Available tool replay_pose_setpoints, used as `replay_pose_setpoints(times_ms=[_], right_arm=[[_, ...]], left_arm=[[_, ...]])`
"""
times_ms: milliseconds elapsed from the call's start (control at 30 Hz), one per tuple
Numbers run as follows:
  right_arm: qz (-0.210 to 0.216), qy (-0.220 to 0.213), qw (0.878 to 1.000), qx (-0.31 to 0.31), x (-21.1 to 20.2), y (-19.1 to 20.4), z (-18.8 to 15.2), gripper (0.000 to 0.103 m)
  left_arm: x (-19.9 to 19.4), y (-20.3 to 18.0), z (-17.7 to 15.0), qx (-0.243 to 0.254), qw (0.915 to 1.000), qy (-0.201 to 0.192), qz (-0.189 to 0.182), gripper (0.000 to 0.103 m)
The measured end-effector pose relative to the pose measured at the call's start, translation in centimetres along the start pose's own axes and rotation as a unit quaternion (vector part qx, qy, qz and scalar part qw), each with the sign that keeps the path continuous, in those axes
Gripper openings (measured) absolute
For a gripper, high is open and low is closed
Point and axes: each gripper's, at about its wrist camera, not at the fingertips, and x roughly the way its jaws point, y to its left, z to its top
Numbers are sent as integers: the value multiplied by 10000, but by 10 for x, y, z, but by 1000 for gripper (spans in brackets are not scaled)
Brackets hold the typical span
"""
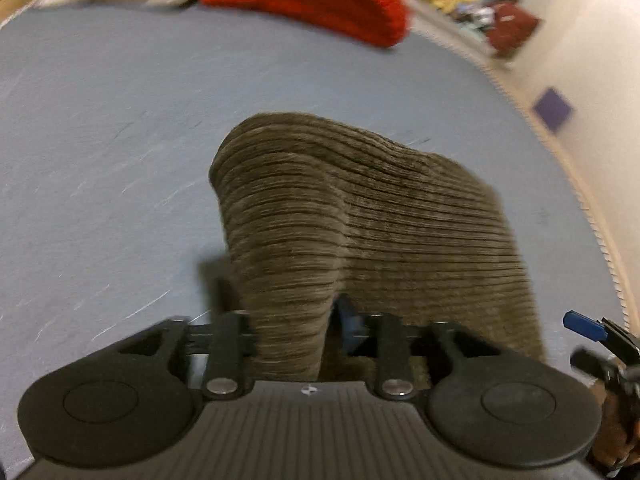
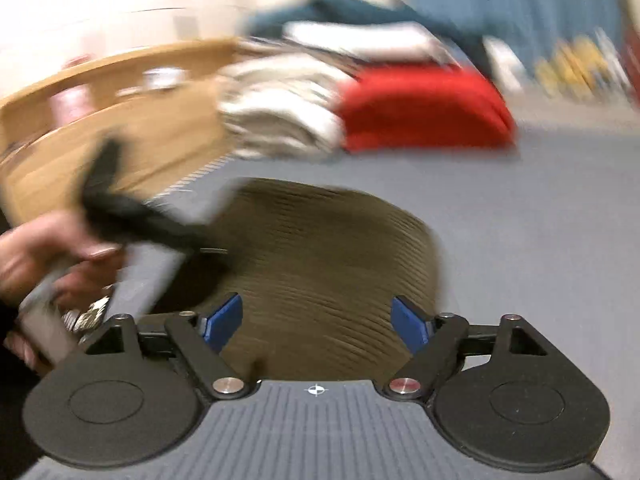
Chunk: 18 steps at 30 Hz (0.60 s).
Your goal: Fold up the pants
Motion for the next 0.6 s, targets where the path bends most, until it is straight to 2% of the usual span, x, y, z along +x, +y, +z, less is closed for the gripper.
replay_pose_setpoints(times_ms=[33,67,100,233,333,400,467,500,567,600], right_arm=[[-108,194,9995,244,16,-6,-1,89],[-178,409,9979,480,32,-14,-3,90],[-182,639,9951,732,46,-21,-6,90],[203,1245,9743,1868,83,-44,-18,95],[550,1442,9600,2338,96,-52,-21,95],[644,1474,9542,2523,101,-56,-23,91],[595,1452,9564,2465,103,-56,-22,70],[556,1424,9579,2430,100,-55,-21,55],[544,1337,9603,2388,95,-57,-17,42],[552,1270,9624,2336,90,-56,-14,40]], left_arm=[[6,8,2,-113,9999,110,11,73],[9,15,1,-220,9997,123,5,91],[11,21,0,-319,9994,104,-51,95],[34,44,-1,-1019,9914,463,-672,96],[61,50,-8,-1114,9876,653,-891,96],[78,50,-8,-1128,9857,749,-1006,96],[84,40,-6,-918,9895,706,-864,91],[81,40,-5,-828,9909,682,-812,89],[77,30,-2,-731,9932,611,-669,75],[70,24,-1,-708,9938,531,-675,70]])
